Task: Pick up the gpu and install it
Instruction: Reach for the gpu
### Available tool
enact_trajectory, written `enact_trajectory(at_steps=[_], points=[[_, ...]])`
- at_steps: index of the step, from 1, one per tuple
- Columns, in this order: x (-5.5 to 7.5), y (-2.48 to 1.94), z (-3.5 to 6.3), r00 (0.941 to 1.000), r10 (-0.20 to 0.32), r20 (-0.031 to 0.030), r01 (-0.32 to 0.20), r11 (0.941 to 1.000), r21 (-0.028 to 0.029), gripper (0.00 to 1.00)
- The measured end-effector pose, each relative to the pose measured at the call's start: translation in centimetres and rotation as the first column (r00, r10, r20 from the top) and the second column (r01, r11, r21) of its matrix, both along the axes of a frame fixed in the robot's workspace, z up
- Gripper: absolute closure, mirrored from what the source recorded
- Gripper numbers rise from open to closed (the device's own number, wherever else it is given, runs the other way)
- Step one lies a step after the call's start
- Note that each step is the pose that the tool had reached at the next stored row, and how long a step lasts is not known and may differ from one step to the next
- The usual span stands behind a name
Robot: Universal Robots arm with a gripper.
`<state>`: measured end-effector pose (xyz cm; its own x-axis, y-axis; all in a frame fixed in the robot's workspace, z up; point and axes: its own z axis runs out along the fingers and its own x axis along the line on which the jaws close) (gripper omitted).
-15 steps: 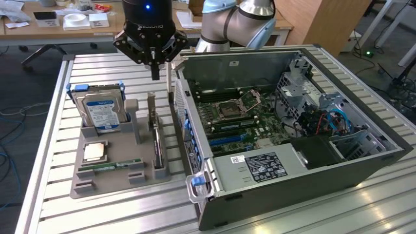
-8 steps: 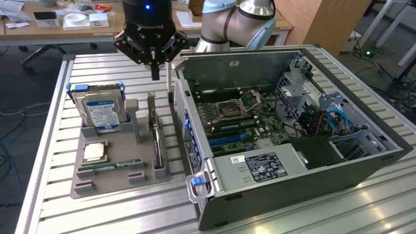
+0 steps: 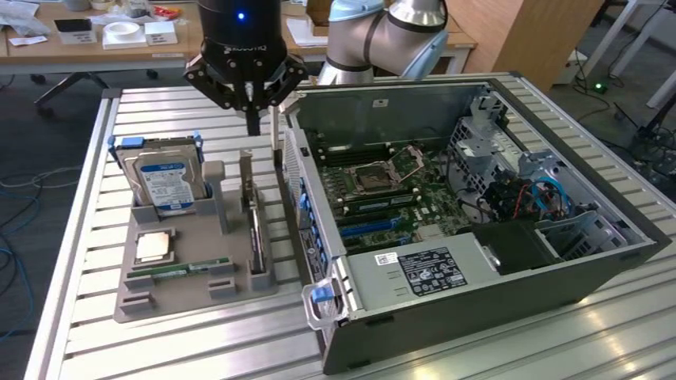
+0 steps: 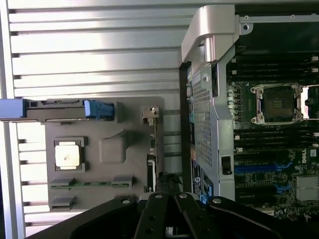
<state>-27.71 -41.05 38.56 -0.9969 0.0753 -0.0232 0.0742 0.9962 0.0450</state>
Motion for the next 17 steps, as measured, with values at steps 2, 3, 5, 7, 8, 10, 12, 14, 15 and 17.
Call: enact_trajectory(at_steps=[2,3,5,7,8,10,12,14,15,17], points=[[0.0,-0.42,-0.01,1.0000,0.000,0.0001,0.000,1.0000,0.0000,0.89],[0.0,-0.64,-0.01,1.0000,0.000,0.0001,0.000,1.0000,0.0000,0.89],[-0.1,-1.11,0.00,1.0000,0.000,0.0000,0.000,1.0000,0.0000,0.89],[-0.1,-1.58,0.00,1.0000,0.000,0.0000,0.000,1.0000,0.0000,0.89],[-0.1,-1.80,0.00,1.0000,0.000,0.0000,0.000,1.0000,0.0000,0.89],[-0.2,-2.21,0.00,1.0000,0.000,0.0001,0.000,1.0000,0.0000,0.89],[-0.3,-2.51,0.00,1.0000,0.000,0.0000,0.000,1.0000,0.0000,0.89],[-0.4,-2.76,0.00,1.0000,0.000,0.0000,0.000,1.0000,0.0000,0.89],[-0.5,-2.88,-0.01,1.0000,0.000,0.0001,0.000,1.0000,0.0000,0.89],[-0.6,-3.06,-0.02,1.0000,0.000,0.0001,0.000,1.0000,0.0001,0.89]])
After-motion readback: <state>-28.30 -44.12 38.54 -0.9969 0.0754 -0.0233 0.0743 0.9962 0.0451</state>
